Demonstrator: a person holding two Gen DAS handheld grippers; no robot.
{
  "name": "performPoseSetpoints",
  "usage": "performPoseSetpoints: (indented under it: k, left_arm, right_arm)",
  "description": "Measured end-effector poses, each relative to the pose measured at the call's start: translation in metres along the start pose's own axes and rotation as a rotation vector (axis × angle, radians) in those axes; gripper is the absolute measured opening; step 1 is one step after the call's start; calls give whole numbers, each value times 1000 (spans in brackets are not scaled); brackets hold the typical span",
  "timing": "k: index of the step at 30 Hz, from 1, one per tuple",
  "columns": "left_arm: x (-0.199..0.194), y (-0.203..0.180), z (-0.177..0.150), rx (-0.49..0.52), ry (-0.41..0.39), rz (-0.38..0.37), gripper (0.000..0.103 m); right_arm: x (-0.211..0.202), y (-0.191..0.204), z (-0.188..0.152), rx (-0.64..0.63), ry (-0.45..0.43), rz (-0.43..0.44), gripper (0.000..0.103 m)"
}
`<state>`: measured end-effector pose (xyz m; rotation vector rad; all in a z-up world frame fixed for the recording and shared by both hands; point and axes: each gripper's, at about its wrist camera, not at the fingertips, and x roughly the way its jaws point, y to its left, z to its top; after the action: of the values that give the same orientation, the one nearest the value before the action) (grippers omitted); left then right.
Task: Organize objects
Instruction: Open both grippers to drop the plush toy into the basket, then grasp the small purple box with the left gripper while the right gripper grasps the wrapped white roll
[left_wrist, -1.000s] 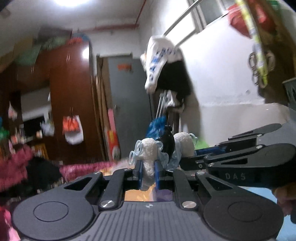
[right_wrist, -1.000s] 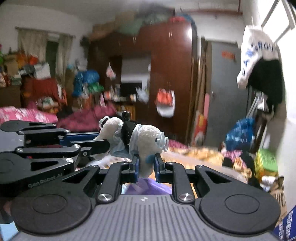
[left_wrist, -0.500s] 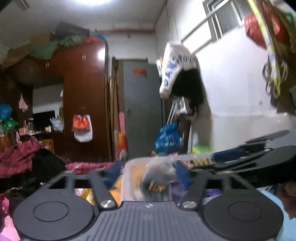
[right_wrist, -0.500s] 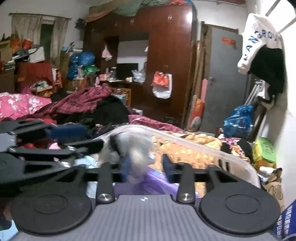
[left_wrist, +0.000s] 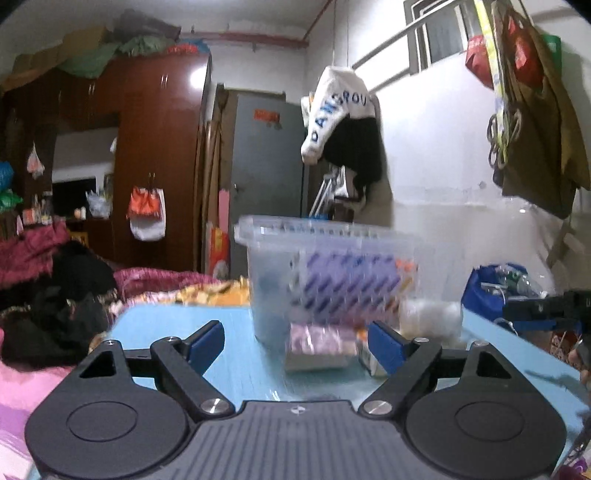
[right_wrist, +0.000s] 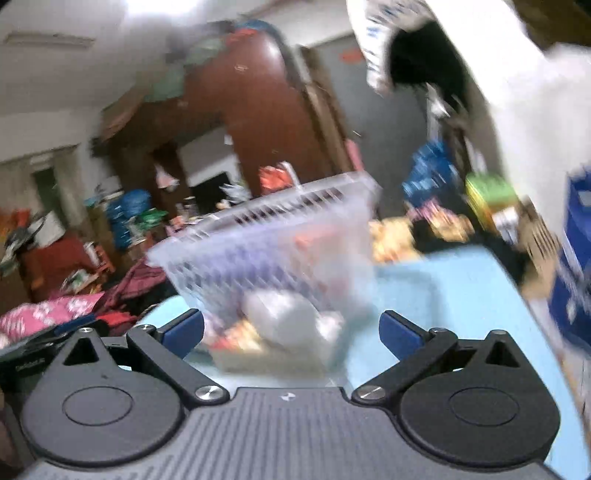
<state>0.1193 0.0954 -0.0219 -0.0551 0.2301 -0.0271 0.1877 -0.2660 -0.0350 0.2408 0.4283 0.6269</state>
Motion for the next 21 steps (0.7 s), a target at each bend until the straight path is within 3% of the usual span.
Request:
performPoseSetpoints:
  k: [7,13,21]
  left_arm:
    - [9,-7,-9,41,68,20,87]
    - [37,-19,5,35,157,-16,87]
    - [76,-38,15,102,254,58,87]
  right_arm:
    - [15,2,3,-45,51,-17,103]
    - [23,11,5,-87,64,3,103]
    - [48,23,15,-145,103,-24,86]
